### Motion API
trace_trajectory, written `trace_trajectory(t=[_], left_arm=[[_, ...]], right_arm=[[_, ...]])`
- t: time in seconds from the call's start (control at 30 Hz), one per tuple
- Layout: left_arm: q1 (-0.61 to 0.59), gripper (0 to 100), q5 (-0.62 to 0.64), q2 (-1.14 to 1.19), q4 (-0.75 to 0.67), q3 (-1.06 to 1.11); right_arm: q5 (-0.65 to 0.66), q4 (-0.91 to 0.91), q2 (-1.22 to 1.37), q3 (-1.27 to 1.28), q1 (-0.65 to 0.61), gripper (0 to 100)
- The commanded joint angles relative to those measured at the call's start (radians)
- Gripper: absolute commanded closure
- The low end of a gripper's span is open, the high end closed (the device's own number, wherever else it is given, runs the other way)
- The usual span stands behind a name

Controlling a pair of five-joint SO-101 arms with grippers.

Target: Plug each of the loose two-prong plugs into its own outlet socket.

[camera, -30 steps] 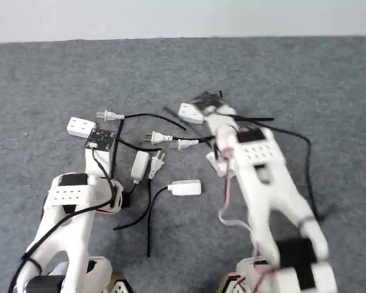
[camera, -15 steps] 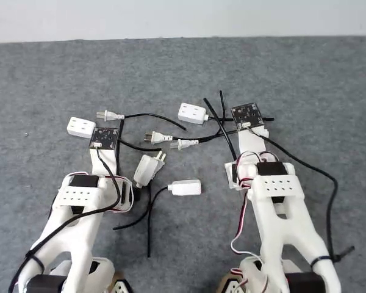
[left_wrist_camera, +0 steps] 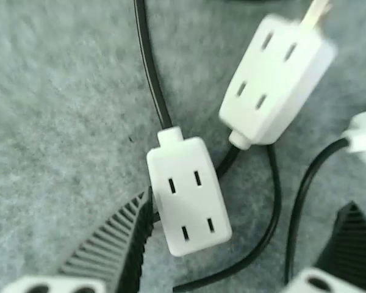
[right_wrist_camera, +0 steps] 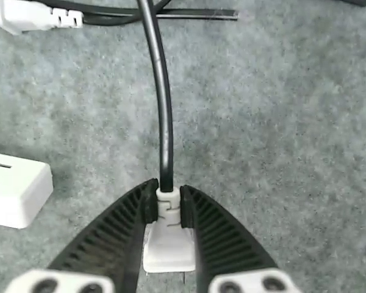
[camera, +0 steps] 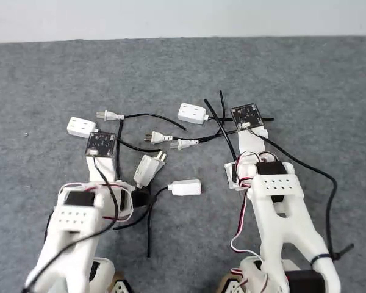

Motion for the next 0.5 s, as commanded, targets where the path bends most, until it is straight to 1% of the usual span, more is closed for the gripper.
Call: trace_trajectory(t=[0.0,0.1,0.17,0.23,0.33,0.47], left_arm=[[-0.046,57,0.003,-0.216,0.028,0.033],[-0.109,57,-0.029,-0.344,0.103,0.042],[-0.137,58,-0.063,-0.354,0.117,0.038],[-0.155,62,-0.071,-0.316,0.098,0.031],[-0.195,75,-0.072,-0.187,0.061,-0.027],[-0.222,95,-0.091,0.074,0.006,-0.14]], right_arm=[[-0.025,-0.019,-0.008,-0.011,0.005,99.1],[-0.066,-0.027,-0.01,-0.012,-0.03,99.1],[-0.064,0.001,-0.01,-0.029,-0.084,99.1],[-0.064,0.053,-0.012,-0.072,-0.137,99.1],[-0.066,0.131,-0.012,-0.161,-0.202,99.1],[-0.066,0.168,-0.012,-0.249,-0.271,99.1]])
